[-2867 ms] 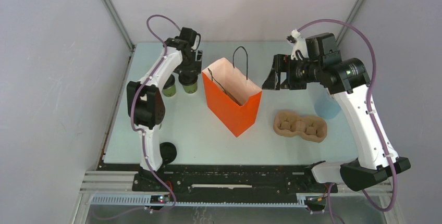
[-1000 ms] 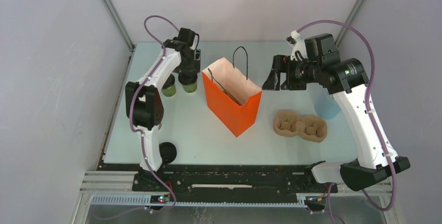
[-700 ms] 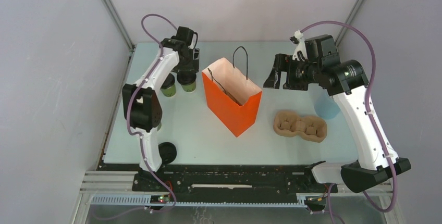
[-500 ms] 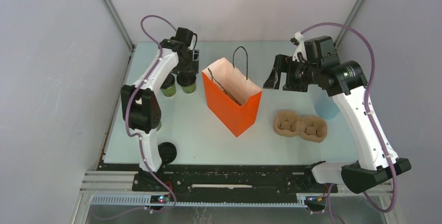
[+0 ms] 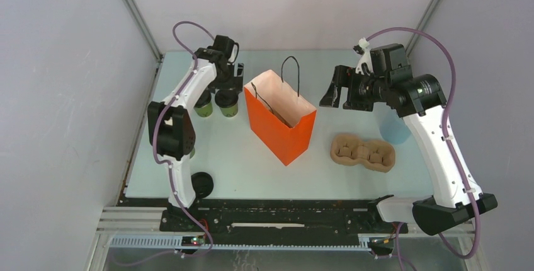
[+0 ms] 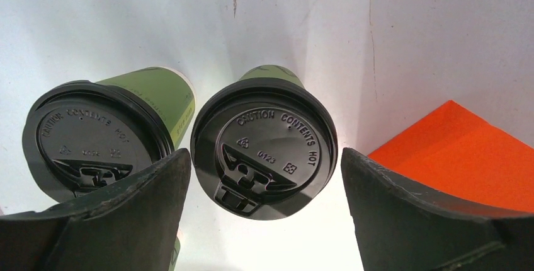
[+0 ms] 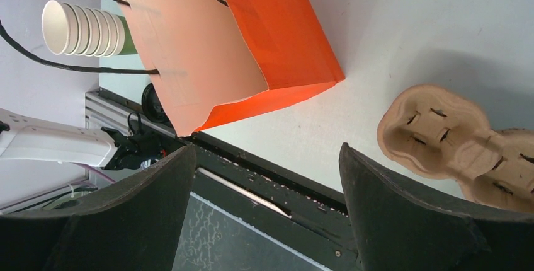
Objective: Pack the takeout coffee
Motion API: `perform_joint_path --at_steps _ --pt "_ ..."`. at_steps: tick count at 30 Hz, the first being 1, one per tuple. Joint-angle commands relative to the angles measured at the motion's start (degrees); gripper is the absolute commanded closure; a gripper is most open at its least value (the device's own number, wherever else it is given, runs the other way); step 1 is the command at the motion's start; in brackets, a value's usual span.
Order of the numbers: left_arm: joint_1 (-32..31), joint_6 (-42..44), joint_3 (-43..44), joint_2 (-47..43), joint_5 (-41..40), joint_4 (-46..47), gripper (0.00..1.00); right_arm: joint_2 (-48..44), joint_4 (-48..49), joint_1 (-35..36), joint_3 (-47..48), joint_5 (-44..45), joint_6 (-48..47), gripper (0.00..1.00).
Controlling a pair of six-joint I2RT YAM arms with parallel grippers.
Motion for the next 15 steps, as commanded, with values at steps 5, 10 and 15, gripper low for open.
perform_joint_path --at_steps 5,10,15 --pt "0.0 1.1 -2.8 -2.7 -0.2 -0.5 0.06 -1.8 1.7 -0.9 -0.5 -0.5 0.5 0.08" --pt "0.0 1.1 -3.7 -3.2 -0.9 -0.4 0.06 -1.9 1.8 -1.2 -0.4 -1.0 0.6 0.08" --pt "-0.1 1.1 -2.5 -3.1 -1.6 -0.1 0.09 -2.0 1.9 -1.3 -0.8 -1.4 0.6 0.09"
